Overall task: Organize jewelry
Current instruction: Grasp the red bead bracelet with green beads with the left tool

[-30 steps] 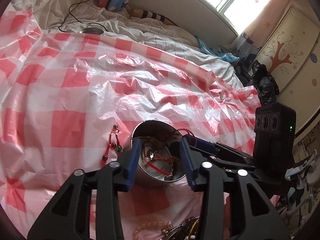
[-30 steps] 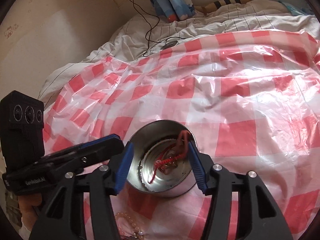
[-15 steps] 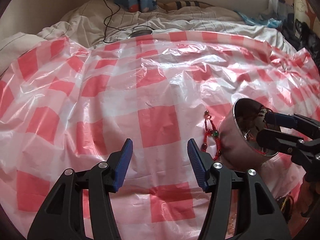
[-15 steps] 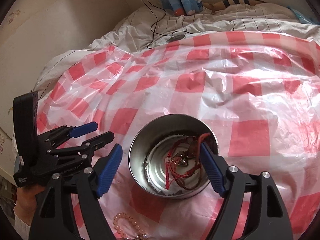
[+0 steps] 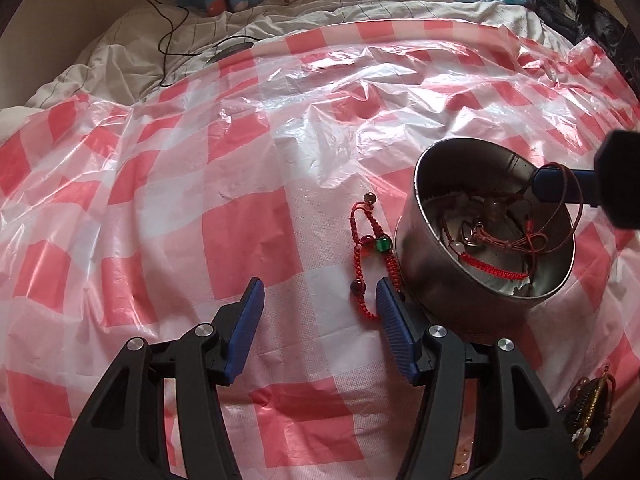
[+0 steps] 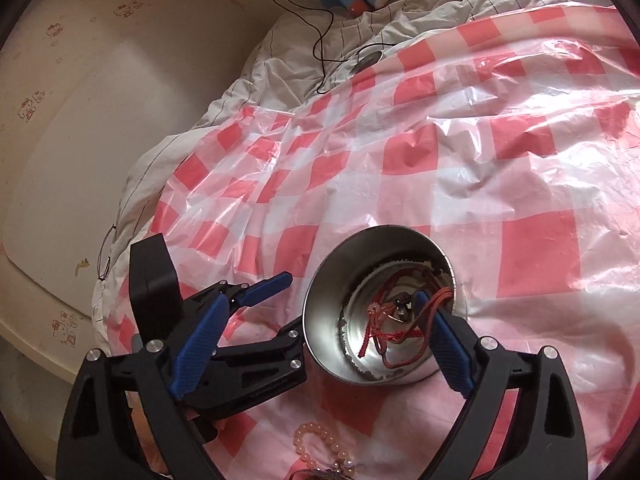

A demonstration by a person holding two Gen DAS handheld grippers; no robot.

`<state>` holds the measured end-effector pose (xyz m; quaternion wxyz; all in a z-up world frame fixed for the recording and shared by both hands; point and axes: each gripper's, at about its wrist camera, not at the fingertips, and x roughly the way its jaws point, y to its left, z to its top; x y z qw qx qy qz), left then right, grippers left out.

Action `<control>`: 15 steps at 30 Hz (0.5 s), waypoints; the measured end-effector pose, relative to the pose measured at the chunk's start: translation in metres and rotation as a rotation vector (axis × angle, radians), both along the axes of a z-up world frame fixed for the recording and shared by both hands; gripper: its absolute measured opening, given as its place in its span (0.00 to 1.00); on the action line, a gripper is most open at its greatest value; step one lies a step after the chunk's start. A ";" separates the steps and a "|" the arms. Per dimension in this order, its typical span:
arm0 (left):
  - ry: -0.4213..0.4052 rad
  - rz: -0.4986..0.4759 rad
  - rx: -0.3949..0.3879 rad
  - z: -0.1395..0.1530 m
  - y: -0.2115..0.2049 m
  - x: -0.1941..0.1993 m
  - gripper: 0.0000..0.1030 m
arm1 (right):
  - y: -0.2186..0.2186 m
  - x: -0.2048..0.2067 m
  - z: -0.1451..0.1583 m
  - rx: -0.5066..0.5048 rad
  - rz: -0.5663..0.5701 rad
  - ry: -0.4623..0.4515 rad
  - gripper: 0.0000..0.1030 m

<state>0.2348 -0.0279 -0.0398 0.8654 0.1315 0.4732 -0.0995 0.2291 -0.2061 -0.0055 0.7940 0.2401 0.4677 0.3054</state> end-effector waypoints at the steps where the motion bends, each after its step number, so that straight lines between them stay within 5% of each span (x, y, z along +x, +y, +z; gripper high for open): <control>1: 0.002 0.000 -0.006 0.000 0.000 0.000 0.54 | -0.001 -0.001 0.001 -0.008 -0.004 0.000 0.87; 5: -0.008 0.005 0.040 -0.001 0.001 -0.002 0.53 | -0.010 -0.002 0.003 0.033 -0.013 0.002 0.87; 8: -0.016 0.008 0.083 -0.001 0.002 -0.003 0.50 | -0.006 0.000 -0.006 0.206 0.051 0.050 0.87; 11: -0.015 0.019 0.089 0.002 0.007 -0.003 0.37 | 0.001 -0.001 -0.010 0.274 0.081 0.079 0.87; 15: 0.013 -0.002 0.042 0.002 0.010 -0.003 0.12 | 0.001 -0.001 -0.008 0.173 0.053 0.071 0.87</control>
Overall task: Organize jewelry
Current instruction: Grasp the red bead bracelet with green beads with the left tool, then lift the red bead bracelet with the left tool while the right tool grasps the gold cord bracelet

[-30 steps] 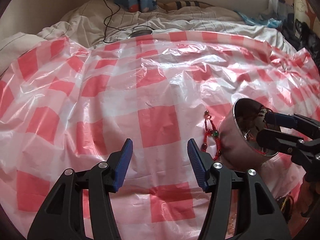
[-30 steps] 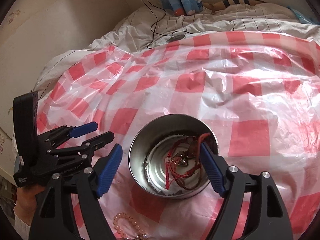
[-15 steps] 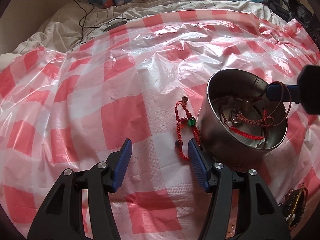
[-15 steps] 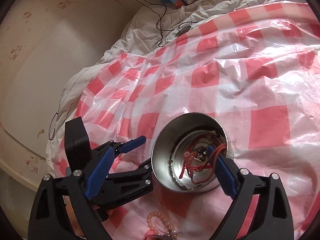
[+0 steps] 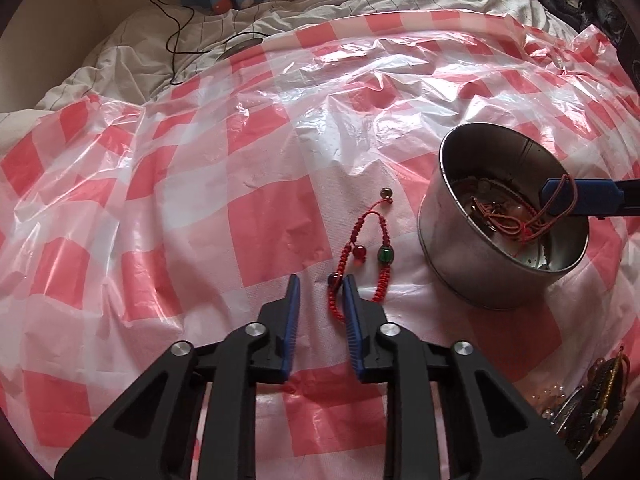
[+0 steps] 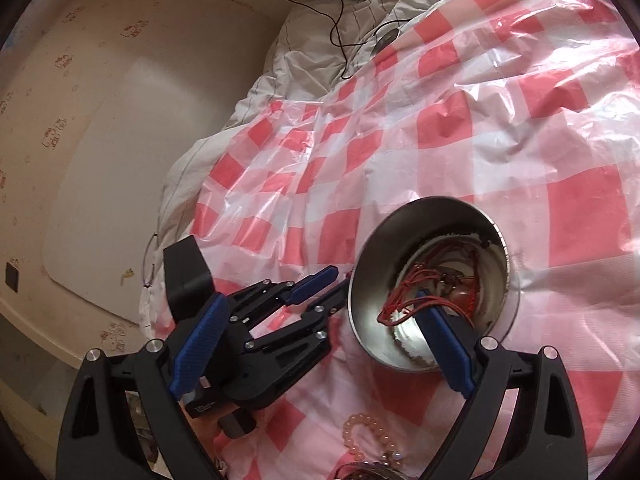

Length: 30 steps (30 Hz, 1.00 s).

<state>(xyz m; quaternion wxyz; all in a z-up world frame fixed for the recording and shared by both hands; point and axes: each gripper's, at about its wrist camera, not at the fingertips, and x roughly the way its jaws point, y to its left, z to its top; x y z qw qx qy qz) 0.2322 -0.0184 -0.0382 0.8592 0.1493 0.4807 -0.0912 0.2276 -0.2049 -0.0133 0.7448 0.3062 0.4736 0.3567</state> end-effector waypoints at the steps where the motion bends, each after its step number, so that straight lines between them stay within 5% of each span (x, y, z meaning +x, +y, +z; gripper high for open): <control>1: 0.002 -0.004 -0.005 0.000 0.000 -0.001 0.10 | -0.001 0.000 0.002 -0.019 -0.001 -0.002 0.87; 9: 0.004 0.006 -0.032 0.006 0.013 -0.001 0.07 | -0.011 -0.007 0.006 -0.106 0.022 0.046 0.87; 20: -0.042 0.031 -0.077 0.026 0.026 -0.004 0.07 | -0.039 -0.014 0.002 -0.018 -0.047 0.067 0.88; 26: -0.056 0.018 -0.106 0.034 0.027 -0.006 0.07 | -0.032 -0.025 0.020 -0.108 -0.057 -0.018 0.88; 30: -0.067 0.017 -0.156 0.041 0.031 -0.012 0.06 | -0.024 -0.053 0.043 -0.306 -0.049 -0.140 0.88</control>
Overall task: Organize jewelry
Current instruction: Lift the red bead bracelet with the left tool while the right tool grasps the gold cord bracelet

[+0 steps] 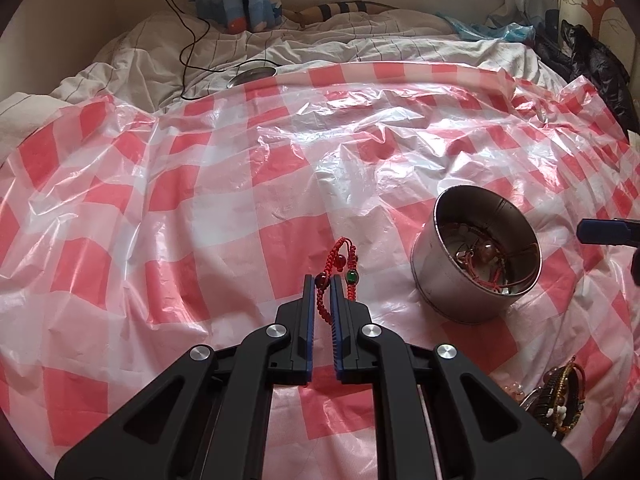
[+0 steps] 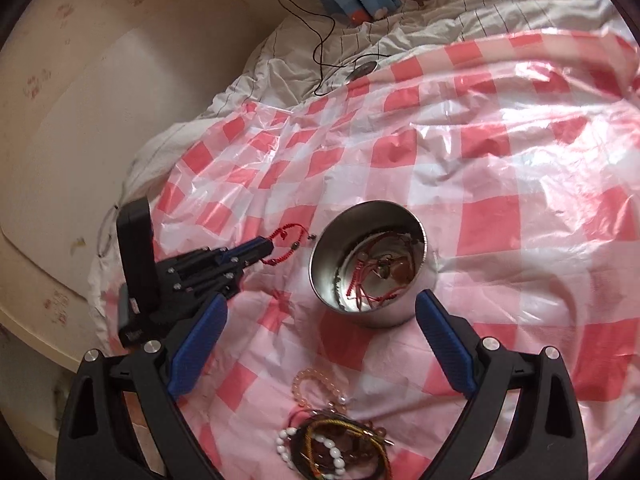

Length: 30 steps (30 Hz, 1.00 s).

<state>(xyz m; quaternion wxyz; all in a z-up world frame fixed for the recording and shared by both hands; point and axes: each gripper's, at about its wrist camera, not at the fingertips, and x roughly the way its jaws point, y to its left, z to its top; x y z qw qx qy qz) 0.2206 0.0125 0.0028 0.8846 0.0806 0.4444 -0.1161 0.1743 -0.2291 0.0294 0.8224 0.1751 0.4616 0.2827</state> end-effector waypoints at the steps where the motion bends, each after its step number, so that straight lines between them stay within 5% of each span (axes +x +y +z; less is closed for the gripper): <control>1: 0.000 0.000 -0.009 0.001 0.001 -0.002 0.07 | 0.000 -0.011 0.003 -0.043 -0.001 -0.029 0.88; 8: -0.014 -0.012 -0.063 0.009 0.004 -0.024 0.07 | -0.023 -0.085 -0.028 -0.251 -0.096 -0.071 0.88; 13: -0.017 0.003 -0.113 0.011 0.013 -0.047 0.07 | -0.009 -0.093 -0.032 -0.244 -0.006 -0.117 0.85; 16: -0.014 0.014 -0.145 0.009 0.021 -0.062 0.07 | -0.002 -0.091 -0.047 -0.266 0.023 -0.054 0.79; 22: -0.023 0.005 -0.156 0.012 0.022 -0.063 0.07 | -0.006 -0.100 -0.067 -0.224 0.044 0.045 0.50; 26: -0.019 0.000 -0.153 0.010 0.019 -0.061 0.07 | -0.013 -0.109 -0.067 -0.169 0.031 0.057 0.16; 30: -0.021 -0.006 -0.160 0.011 0.015 -0.060 0.07 | -0.020 -0.114 -0.063 -0.110 0.016 0.042 0.06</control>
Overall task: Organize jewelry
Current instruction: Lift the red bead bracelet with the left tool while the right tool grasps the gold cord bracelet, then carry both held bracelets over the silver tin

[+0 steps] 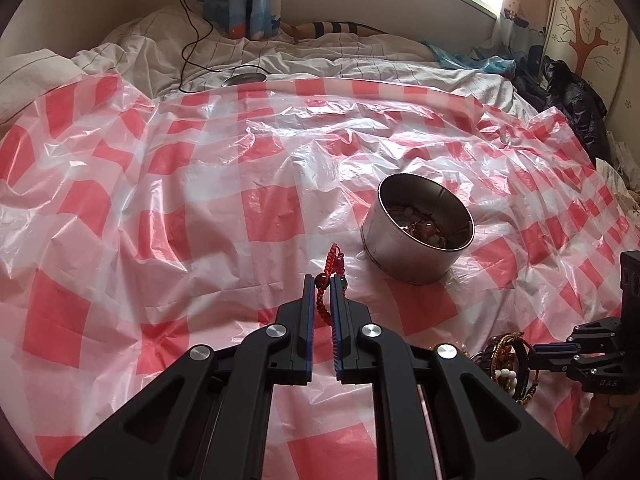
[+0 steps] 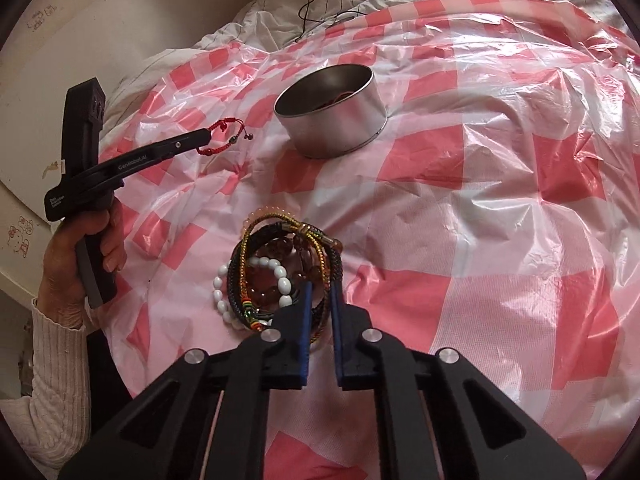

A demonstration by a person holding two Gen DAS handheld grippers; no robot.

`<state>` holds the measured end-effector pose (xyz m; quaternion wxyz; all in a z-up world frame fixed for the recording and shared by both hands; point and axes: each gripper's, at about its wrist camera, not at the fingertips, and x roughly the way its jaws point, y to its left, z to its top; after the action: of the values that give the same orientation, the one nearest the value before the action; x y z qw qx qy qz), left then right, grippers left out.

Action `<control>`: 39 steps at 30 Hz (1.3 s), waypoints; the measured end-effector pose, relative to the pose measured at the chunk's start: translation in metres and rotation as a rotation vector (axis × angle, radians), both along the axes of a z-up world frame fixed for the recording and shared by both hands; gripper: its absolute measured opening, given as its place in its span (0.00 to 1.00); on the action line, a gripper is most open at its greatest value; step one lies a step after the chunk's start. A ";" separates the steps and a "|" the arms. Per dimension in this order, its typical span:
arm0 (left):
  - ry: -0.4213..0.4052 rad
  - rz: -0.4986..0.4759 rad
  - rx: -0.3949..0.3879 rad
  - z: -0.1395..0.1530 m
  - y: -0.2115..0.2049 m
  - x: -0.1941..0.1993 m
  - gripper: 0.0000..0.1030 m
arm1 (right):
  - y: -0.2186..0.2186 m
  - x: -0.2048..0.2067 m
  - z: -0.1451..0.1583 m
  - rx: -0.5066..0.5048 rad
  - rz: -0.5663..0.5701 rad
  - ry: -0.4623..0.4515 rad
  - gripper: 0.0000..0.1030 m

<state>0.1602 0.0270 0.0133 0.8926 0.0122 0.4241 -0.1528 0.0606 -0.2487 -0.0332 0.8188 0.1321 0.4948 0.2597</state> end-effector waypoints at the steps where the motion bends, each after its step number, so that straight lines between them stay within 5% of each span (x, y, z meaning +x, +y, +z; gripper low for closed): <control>1: -0.001 -0.002 -0.003 0.000 -0.001 0.000 0.07 | -0.001 -0.001 0.001 0.017 -0.007 -0.006 0.06; 11: -0.018 -0.018 -0.014 0.005 -0.005 -0.002 0.07 | -0.008 -0.015 0.035 0.293 -0.010 -0.177 0.04; 19: -0.016 -0.022 -0.007 0.004 -0.006 0.000 0.07 | -0.033 -0.012 0.041 0.478 -0.055 -0.188 0.04; 26: -0.004 -0.028 -0.106 0.008 0.002 0.002 0.07 | -0.048 -0.012 0.042 0.547 -0.097 -0.194 0.04; 32: 0.021 -0.046 -0.301 0.012 0.015 0.003 0.07 | -0.047 -0.006 0.042 0.555 -0.096 -0.192 0.04; 39: 0.000 -0.068 -0.321 0.016 0.011 0.001 0.07 | -0.041 0.005 0.045 0.543 -0.087 -0.196 0.04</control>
<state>0.1617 0.0380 0.0294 0.8773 -0.1164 0.3936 -0.2486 0.0656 -0.2894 0.0118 0.8077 0.3420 0.3194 0.3586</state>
